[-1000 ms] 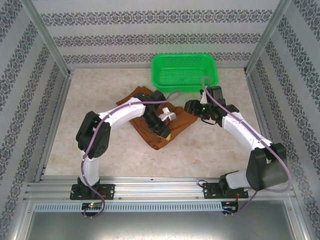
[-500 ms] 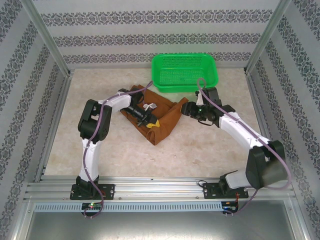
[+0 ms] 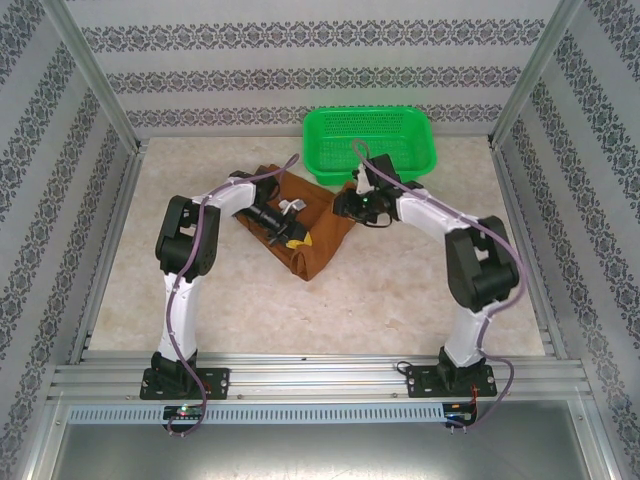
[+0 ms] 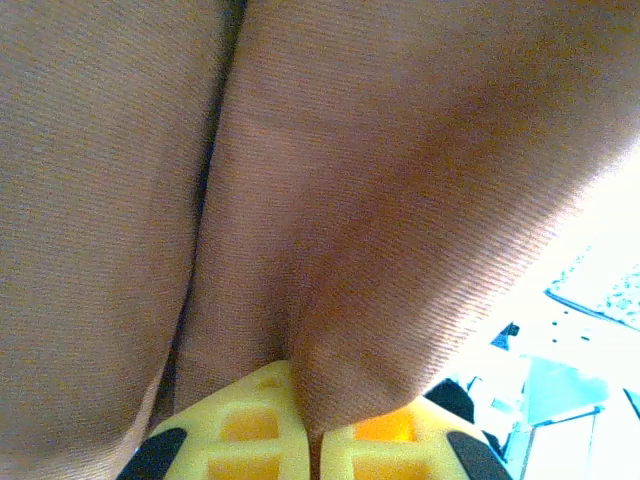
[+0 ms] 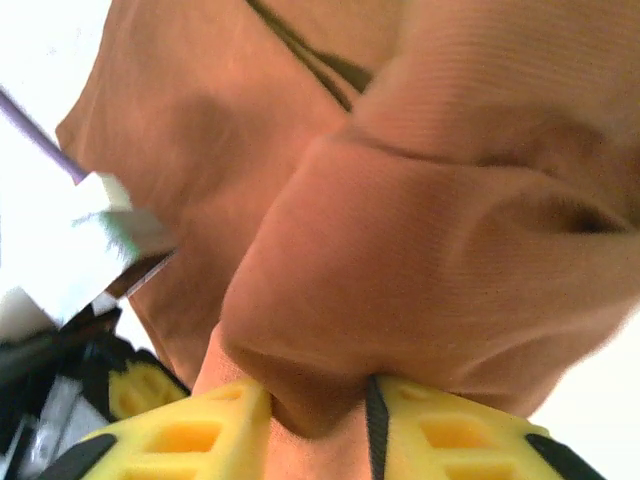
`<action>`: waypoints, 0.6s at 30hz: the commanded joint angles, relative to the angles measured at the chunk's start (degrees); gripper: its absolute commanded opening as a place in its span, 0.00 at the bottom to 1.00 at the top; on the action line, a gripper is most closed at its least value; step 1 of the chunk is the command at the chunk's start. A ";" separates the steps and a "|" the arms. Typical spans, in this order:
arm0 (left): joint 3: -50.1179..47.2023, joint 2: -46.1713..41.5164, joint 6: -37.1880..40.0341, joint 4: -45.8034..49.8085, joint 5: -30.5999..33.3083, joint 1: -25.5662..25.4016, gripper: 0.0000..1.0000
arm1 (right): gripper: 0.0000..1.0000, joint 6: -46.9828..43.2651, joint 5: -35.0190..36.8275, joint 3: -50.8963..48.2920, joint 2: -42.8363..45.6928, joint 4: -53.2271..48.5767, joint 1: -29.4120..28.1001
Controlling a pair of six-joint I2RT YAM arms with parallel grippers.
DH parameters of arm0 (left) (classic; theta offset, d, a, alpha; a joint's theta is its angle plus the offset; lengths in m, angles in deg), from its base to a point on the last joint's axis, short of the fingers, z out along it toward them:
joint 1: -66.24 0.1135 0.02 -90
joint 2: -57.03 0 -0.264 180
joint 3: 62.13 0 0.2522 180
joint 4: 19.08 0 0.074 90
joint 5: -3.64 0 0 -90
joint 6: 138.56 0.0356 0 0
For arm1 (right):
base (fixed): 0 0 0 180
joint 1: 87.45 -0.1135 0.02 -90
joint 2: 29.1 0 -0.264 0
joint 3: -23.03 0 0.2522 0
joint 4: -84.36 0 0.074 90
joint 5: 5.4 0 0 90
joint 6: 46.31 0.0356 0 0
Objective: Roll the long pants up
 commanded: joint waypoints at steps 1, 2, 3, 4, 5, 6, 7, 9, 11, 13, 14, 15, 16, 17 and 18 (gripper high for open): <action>-0.10 1.60 3.71 4.04 4.00 1.27 0.07 | 0.14 1.48 -3.62 7.27 -7.72 1.34 -0.28; -0.18 1.47 3.80 4.06 5.44 1.65 0.10 | 0.10 1.79 -4.28 9.44 -9.90 1.08 -0.44; -0.63 0.97 3.61 3.39 6.70 2.05 0.11 | 0.06 1.96 -4.98 12.52 -12.61 0.32 -0.62; -1.32 -0.19 2.84 2.31 8.71 2.60 0.13 | 0.04 2.02 -5.24 15.25 -15.35 -0.93 -0.85; -2.12 -1.95 2.11 0.77 11.00 2.93 0.16 | 0.01 1.88 -5.06 17.70 -17.52 -2.56 -1.13; -3.08 -4.66 1.50 -0.72 14.45 3.09 0.20 | 0.00 1.72 -4.83 19.86 -19.71 -4.17 -1.33; -3.58 -7.50 1.33 -1.66 19.43 2.98 0.23 | 0.00 1.46 -4.75 21.51 -21.44 -5.05 -1.63; -4.35 -12.92 0.90 -3.26 27.36 2.78 0.26 | 0.00 1.39 -4.06 22.70 -23.36 -6.00 -2.01; -5.15 -17.68 0.57 -4.67 31.15 2.62 0.28 | 0.00 1.33 -3.35 22.53 -24.03 -6.70 -2.32; -5.52 -21.98 0.31 -5.97 33.87 1.49 0.29 | 0.00 1.54 -2.60 21.24 -23.72 -7.42 -2.50; -5.70 -23.37 0.49 -6.57 33.82 0.88 0.30 | 0.00 1.74 -2.59 20.05 -23.24 -7.15 -2.50; -5.45 -24.28 0.68 -6.77 33.19 -0.25 0.30 | 0.00 2.03 -2.16 18.32 -22.52 -6.68 -2.41; -5.03 -24.70 0.51 -6.98 32.92 -1.43 0.31 | 0.00 2.45 -1.57 16.54 -21.81 -6.26 -2.41; -5.29 -24.84 0.74 -7.72 31.16 -2.67 0.31 | 0.00 2.58 -1.62 15.35 -21.35 -6.10 -2.41; -5.95 -24.71 1.14 -8.84 29.09 -4.60 0.31 | 0.00 2.67 -1.58 13.79 -20.85 -6.03 -2.46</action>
